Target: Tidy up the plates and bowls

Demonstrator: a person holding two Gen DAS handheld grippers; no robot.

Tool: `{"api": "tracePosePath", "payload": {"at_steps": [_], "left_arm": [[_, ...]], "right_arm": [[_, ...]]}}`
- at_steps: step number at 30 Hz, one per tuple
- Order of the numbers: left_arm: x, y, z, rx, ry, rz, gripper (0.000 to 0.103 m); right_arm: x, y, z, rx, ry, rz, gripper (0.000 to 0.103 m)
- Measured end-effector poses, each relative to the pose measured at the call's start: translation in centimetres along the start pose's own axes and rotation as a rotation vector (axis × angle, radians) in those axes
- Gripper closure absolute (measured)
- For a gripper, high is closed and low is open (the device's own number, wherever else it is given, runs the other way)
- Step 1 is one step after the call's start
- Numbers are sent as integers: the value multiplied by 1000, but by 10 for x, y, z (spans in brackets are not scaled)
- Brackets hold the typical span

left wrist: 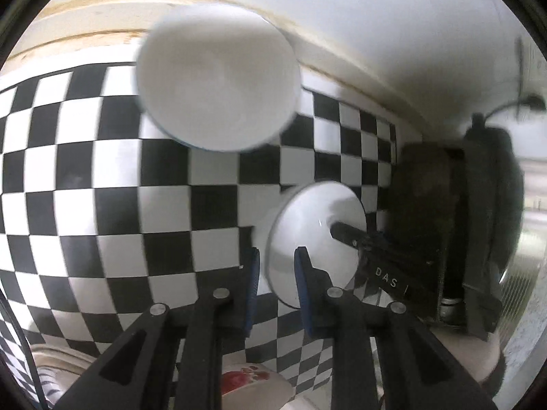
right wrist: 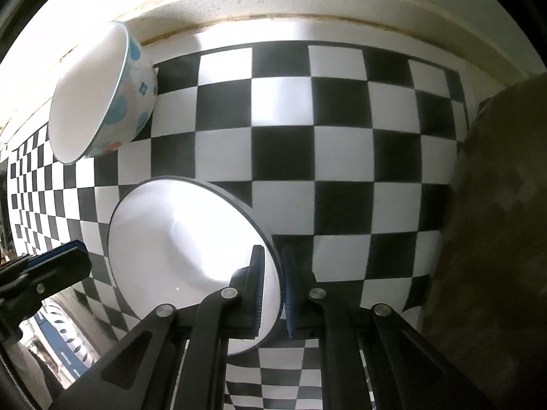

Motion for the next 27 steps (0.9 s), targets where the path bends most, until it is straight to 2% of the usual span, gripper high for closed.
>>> {"api": "tracePosePath", "payload": {"at_steps": [3,11,21,27], "left_arm": [[5,8,18,66,0,24,82],[11,13,45,156,14,97,89],[-4,15,34,179,43,113,89],[-23,21,19,196,64,143,89]], "right_arm": [[1,-2,1,-20,3,-14,92],[-1,-8,5,-12,11,10,94],[-20,7,4,97,25,71,96],[-36,2,-16,113,62,61,96]]}}
Point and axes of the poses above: each gripper's, at about its wrist camera, not at the fingertips, and z roughly the way its jaws point, y to its right, x to its top, the point moved 3 cm from there along z, roughly the way its jaws point, and after that the axes turned 10 degrees about -z, right-handed, at the moved point
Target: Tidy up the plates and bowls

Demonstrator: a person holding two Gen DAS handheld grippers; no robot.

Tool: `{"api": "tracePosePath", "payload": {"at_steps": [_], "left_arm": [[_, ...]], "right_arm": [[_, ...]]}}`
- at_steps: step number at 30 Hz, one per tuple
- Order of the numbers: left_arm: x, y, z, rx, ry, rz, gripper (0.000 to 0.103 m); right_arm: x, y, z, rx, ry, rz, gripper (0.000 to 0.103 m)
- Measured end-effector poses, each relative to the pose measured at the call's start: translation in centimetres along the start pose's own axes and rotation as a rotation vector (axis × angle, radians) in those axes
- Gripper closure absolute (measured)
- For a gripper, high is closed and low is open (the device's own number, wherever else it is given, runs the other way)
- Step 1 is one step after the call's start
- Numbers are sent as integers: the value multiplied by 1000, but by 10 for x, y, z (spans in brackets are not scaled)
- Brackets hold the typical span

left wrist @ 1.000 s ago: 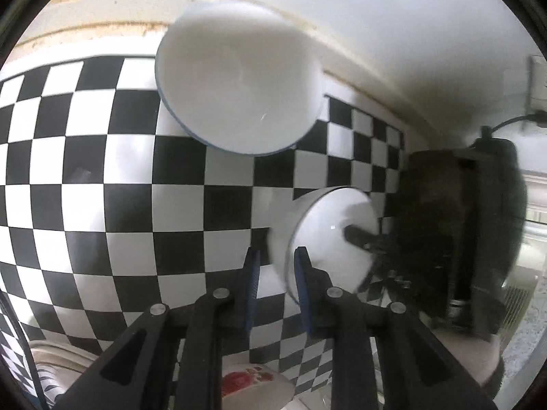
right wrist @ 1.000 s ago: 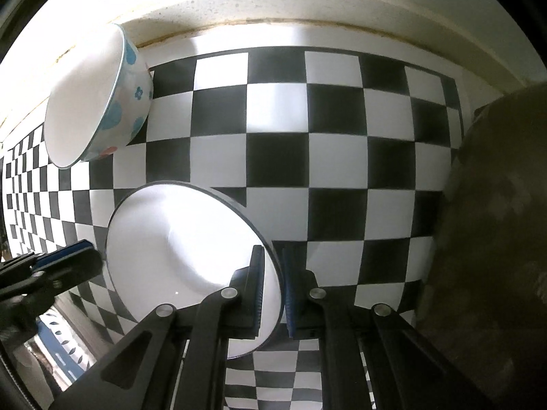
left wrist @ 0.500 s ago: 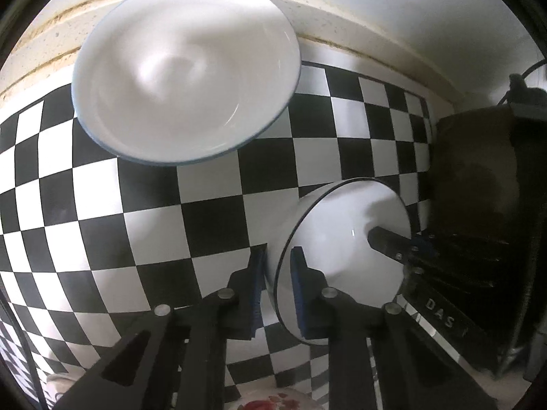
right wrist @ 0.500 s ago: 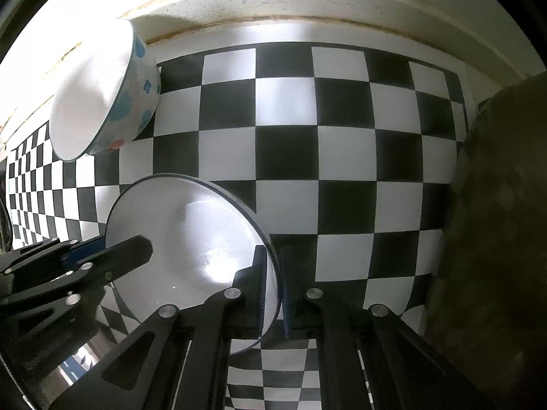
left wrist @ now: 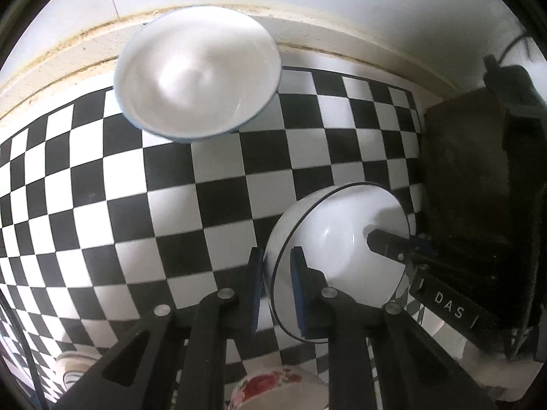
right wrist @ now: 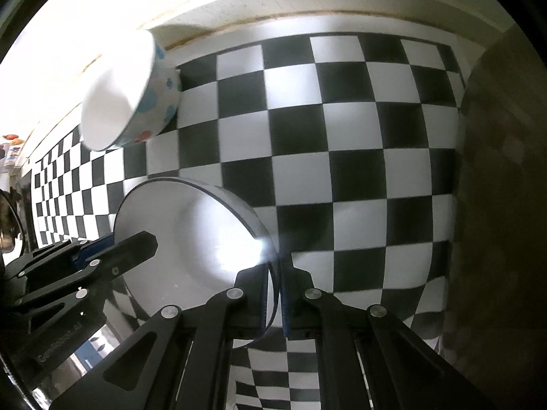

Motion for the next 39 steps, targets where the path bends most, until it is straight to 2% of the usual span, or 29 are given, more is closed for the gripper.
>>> {"api": "tracePosePath", "payload": {"at_steps": [10,16,21,28,39], "left_arm": [[-56,-6,-43,-7,15,26,89],[-94,-18,-59,16,38,34,89],[-117,-28,-64,31,39,47,89],[-137,-33,-60,15,17,52,89],[-149,-31,-33,49,-32,72,89]], "right_arm": [[-48,-23,-35,30,26,-33,96],[-83,-45,-48,64,44,-42,96],[-118,-70,-42,87,43,-37,96],[-151,-74,-34,109,23,-24,96],[-165,-71,-2,115,-46,-10,96]]}}
Point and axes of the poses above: each gripper's, at about its wrist camera, not at the fingertips, and z roughly the way its jaws point, y to its right, x to its top, the point moved 3 cm from there along z, roughly the way its jaws point, and after that the axes turned 10 degrees about -z, right-handed, at the moved point
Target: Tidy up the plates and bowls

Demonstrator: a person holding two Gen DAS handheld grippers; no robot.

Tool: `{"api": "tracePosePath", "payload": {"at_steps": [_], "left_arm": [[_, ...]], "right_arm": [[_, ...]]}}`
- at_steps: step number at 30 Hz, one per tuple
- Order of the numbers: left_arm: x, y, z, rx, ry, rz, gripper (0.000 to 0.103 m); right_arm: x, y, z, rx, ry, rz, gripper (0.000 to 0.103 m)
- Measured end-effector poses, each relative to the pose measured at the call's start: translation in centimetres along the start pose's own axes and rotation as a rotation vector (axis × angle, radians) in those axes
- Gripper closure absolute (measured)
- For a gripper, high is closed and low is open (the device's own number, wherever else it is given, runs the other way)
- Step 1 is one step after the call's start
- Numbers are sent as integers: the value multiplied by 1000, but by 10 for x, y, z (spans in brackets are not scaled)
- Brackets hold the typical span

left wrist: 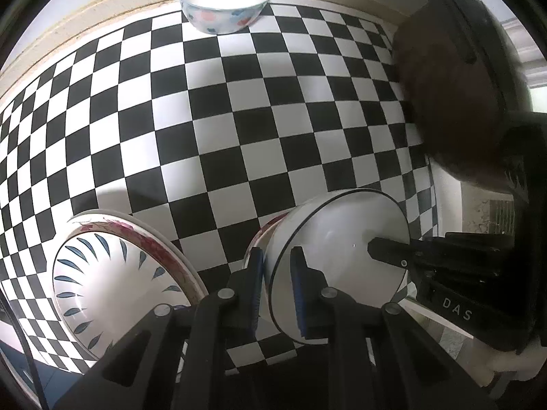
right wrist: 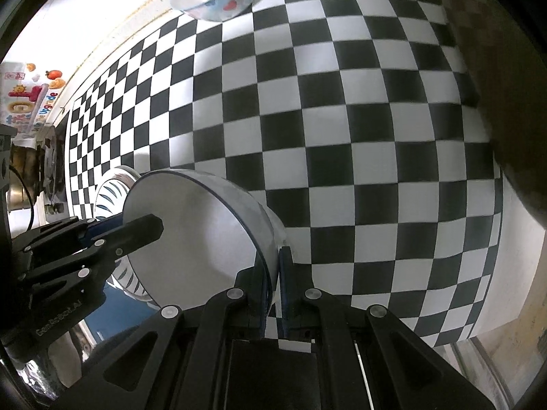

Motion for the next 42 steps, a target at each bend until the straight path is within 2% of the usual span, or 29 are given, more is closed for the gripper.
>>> {"api": "tracePosePath", "payload": {"at_steps": [24,33,42], "left_arm": [[-17,-10,30,90,-50,-25,89],[-23,-12,37,97,-47,-42,88],[-29,-10,32,119,-21,-26,88]], "right_arm": [[-7,-13,36,6,-81,0,93],[-3,-19,35,-61,-67,-22,90],[-6,-18,32,-50,-49,-8,90]]}}
Point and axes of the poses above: each gripper's, at about its wrist camera, not at the fingertips, and z roughly the way its jaws point, y to its right, x to its top, the point moved 3 cm from there along z, roughly the way its jaws point, and after that the axes turned 10 degrees about -z, right-handed, at the moved point
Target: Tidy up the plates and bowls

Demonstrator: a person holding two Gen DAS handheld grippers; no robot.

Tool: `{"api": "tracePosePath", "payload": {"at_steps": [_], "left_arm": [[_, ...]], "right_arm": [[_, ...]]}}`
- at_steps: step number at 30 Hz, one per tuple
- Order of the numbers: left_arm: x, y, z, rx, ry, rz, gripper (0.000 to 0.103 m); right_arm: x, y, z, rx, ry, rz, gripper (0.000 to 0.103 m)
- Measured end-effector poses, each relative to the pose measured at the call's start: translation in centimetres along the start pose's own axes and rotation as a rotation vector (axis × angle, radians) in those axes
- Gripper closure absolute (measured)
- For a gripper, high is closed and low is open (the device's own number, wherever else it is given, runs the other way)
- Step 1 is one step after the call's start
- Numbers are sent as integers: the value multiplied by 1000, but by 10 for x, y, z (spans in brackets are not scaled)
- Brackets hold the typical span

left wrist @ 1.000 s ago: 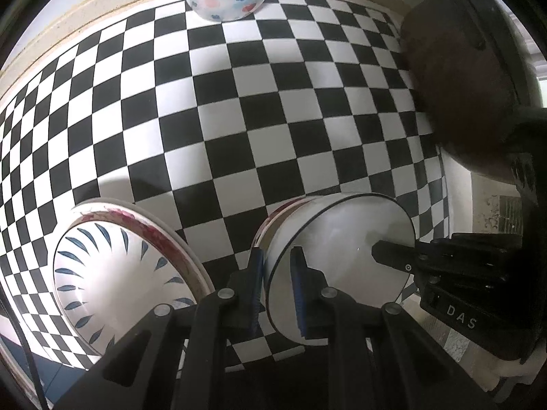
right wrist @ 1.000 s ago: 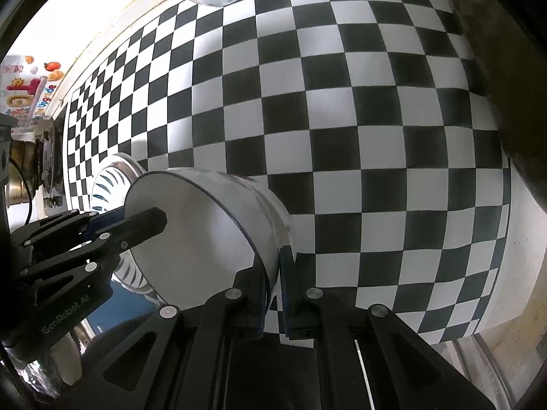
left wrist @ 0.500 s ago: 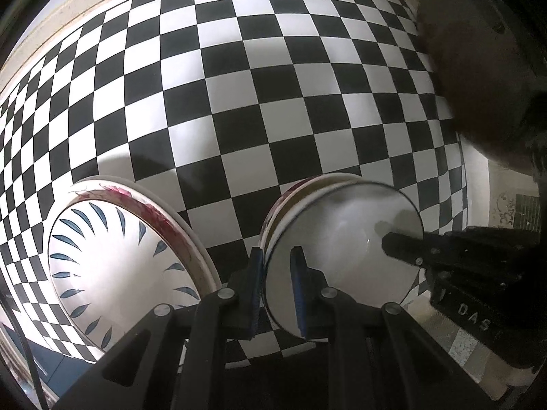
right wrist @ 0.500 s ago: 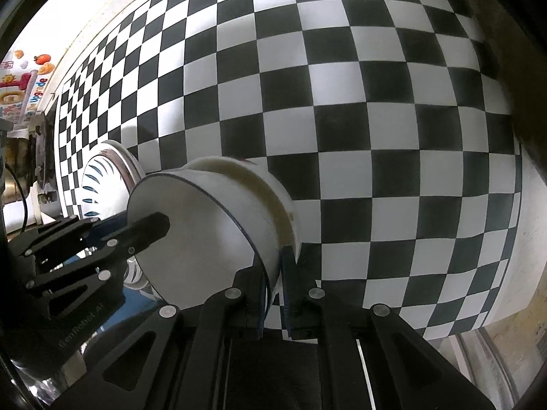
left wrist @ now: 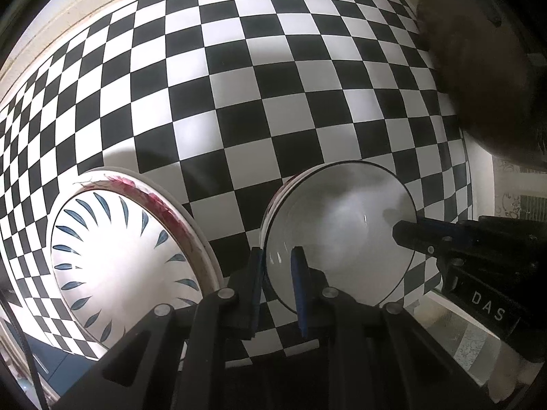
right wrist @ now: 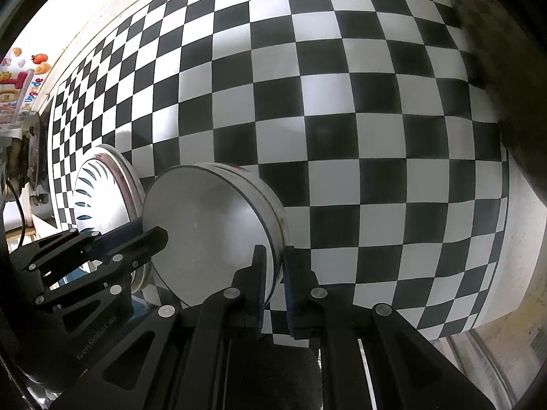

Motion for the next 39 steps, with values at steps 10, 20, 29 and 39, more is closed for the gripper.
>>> {"api": "tracePosePath", "payload": {"at_steps": [10,20,29,39], "left_arm": [[-6,-1,-37,-11,90,-1,88],[7,-5,-80,-47,189,-26,87],[99,-38,-91,-78,229,-159,84],[223,-71,-55,-222,105,-352,84]], "right_arm": [[-14,6,-20,44,27,18,90],[-15,-1,-58,108,97,13,73],[56,17,-93,101,239,22,48],[200,33,-83,41,310,52,48]]}}
Point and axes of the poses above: each gripper's, at about its wrist camera, not at the fingertips, and z roughly the way its jaws point, y to its right, x to its top, the point moved 3 cm from there along z, roughly the way its jaws point, and after that the axes turned 10 degrees about -z, right-handed, at the moved point
